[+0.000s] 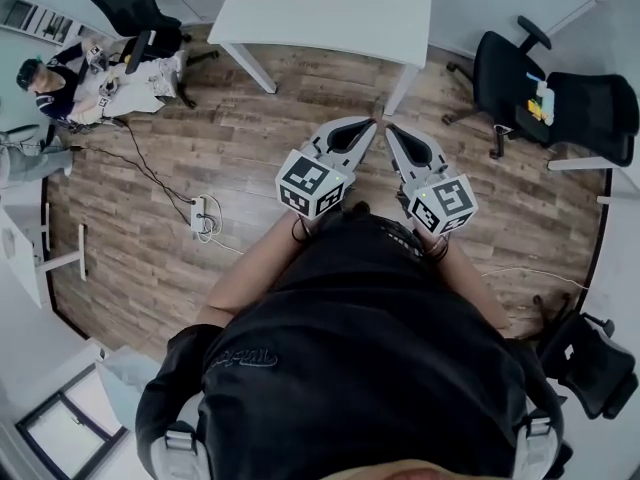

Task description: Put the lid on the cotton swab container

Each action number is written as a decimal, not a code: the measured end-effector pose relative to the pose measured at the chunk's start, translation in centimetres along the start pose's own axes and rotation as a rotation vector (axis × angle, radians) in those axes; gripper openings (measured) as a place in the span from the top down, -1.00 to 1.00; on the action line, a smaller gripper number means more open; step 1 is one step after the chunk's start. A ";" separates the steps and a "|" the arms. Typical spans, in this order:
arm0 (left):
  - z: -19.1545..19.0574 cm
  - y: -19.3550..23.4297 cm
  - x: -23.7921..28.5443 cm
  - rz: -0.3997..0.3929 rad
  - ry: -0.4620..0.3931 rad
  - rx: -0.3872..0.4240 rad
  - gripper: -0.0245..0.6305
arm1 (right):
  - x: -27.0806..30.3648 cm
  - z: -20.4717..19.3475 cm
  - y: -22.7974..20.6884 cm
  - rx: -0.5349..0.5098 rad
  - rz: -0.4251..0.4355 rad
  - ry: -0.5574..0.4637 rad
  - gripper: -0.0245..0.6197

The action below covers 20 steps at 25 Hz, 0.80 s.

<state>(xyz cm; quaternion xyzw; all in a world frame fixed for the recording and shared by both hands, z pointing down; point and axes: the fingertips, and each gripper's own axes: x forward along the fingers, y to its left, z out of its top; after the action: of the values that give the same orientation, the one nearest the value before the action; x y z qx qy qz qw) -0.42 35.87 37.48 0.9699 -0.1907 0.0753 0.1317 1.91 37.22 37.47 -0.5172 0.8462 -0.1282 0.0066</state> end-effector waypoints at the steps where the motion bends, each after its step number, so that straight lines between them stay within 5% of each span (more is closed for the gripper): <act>1: 0.1 0.0 0.3 -0.005 -0.005 -0.001 0.88 | 0.0 0.1 -0.3 -0.003 -0.005 -0.001 0.85; 10: 0.7 1.6 2.2 -0.031 -0.005 -0.013 0.88 | 1.2 0.1 -2.0 -0.002 -0.028 0.017 0.85; 20: 2.6 8.4 2.2 -0.024 -0.029 -0.038 0.88 | 7.9 0.8 -3.1 -0.003 -0.023 0.031 0.85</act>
<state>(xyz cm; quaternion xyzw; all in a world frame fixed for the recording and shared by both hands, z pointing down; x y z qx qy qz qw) -1.44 26.83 37.37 0.9704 -0.1824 0.0561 0.1483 1.08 28.82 38.32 -0.5246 0.8405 -0.1349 -0.0089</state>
